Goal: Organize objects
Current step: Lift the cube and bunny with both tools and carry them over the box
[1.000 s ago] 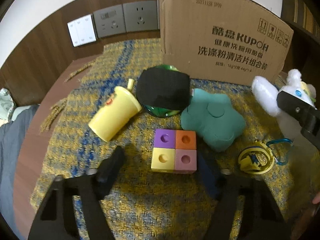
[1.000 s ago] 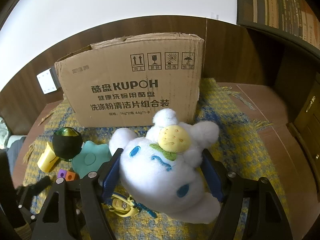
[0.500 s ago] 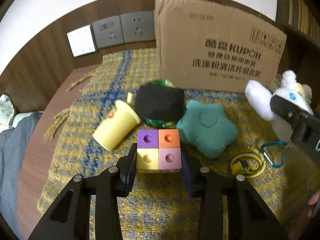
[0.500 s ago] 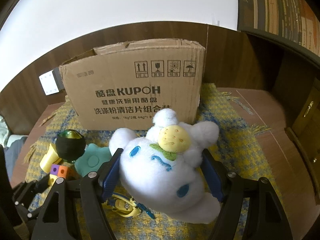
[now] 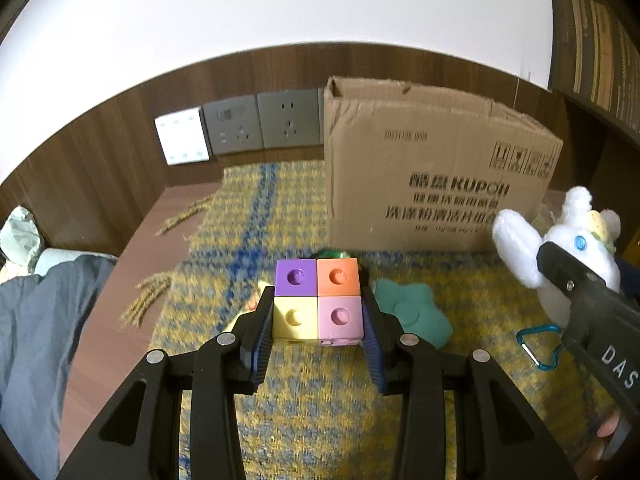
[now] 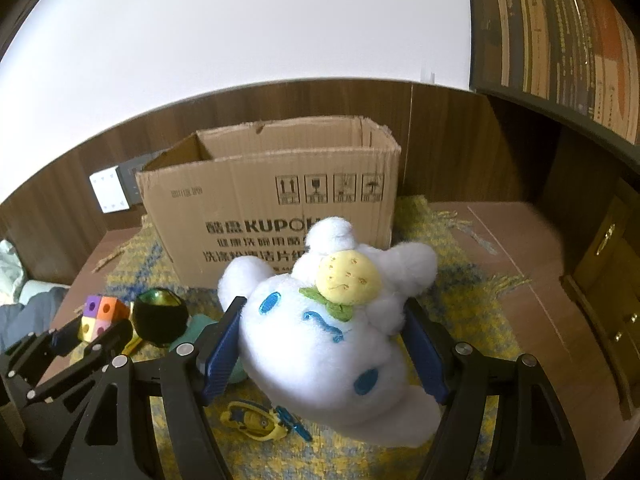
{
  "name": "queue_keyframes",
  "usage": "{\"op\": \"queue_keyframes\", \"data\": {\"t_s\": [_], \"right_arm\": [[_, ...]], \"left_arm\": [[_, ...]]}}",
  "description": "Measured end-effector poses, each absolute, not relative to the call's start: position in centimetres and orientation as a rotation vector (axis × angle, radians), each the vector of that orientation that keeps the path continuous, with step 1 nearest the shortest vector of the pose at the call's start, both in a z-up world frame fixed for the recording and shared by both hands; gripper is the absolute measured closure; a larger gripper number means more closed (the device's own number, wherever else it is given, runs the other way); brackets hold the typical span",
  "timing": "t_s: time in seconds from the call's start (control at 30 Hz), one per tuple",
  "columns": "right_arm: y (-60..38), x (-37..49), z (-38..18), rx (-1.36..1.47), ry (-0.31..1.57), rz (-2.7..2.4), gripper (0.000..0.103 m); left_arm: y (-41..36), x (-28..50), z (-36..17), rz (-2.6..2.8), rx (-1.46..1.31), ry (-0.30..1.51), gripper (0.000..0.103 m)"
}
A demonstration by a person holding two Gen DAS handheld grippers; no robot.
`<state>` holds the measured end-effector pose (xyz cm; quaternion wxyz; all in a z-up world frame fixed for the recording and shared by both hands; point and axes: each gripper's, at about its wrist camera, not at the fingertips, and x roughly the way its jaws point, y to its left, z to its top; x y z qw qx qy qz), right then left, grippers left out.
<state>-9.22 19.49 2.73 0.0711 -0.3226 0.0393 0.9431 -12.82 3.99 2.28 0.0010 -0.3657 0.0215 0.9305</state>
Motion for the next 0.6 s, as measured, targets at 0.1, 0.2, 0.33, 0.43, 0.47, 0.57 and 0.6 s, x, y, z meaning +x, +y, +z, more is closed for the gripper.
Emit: {"op": "queue_keyframes", "data": {"t_s": [0.1, 0.2, 0.33, 0.43, 0.47, 0.57, 0.6], "right_arm": [[19.7, -9.2, 3.5, -0.95, 0.117, 2.843, 0.029], [19.8, -9.3, 4.2, -0.93, 0.119, 2.851, 0.029], [20.1, -9.3, 5.2, -0.898, 0.116, 2.86, 0.029], [20.3, -9.4, 5.9, -0.874, 0.113, 2.864, 0.029], [20.4, -9.5, 6.1, -0.867, 0.112, 2.866, 0.029], [20.4, -9.8, 7.0, -0.84, 0.106, 2.872, 0.029], [20.4, -9.9, 7.2, -0.834, 0.103, 2.873, 0.029]], "left_arm": [[4.2, -13.0, 3.2, 2.934, -1.114, 0.083, 0.064], [4.5, -13.3, 4.1, 2.946, -1.084, 0.086, 0.064], [4.6, -14.0, 5.1, 2.955, -1.049, 0.085, 0.064], [4.9, -14.4, 5.9, 2.959, -1.023, 0.084, 0.064], [4.9, -14.5, 6.1, 2.96, -1.016, 0.084, 0.064], [5.2, -14.9, 6.9, 2.963, -0.986, 0.084, 0.064], [5.3, -15.0, 7.1, 2.963, -0.979, 0.083, 0.064]]}}
